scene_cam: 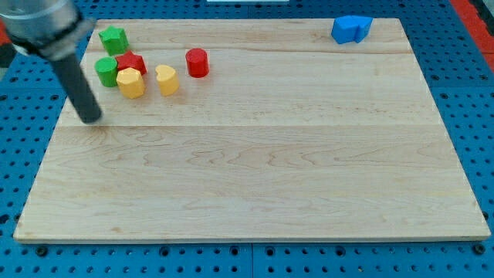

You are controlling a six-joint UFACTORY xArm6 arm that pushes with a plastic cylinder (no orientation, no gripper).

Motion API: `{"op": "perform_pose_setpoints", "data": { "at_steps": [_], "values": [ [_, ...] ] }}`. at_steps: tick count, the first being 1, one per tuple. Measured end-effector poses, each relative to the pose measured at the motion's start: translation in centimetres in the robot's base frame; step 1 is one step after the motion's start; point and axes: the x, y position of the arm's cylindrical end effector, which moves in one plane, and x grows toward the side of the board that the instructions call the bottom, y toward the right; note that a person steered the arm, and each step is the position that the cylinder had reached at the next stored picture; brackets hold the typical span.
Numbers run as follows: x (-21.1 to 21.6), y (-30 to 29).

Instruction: Move yellow blocks towards center top

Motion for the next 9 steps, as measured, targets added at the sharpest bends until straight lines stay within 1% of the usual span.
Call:
{"op": "perform_pose_setpoints", "data": {
  "at_steps": [1, 2, 4, 5, 6, 7, 8, 9],
  "values": [
    [-5.0, -3.2],
    [-5.0, -1.5],
    [-4.8, 10.1],
    [-5.2, 13.1],
    [-6.3, 13.1],
    [-6.2, 13.3],
    [-3.1, 13.2],
    [-1.3, 13.4]
  ]
}}
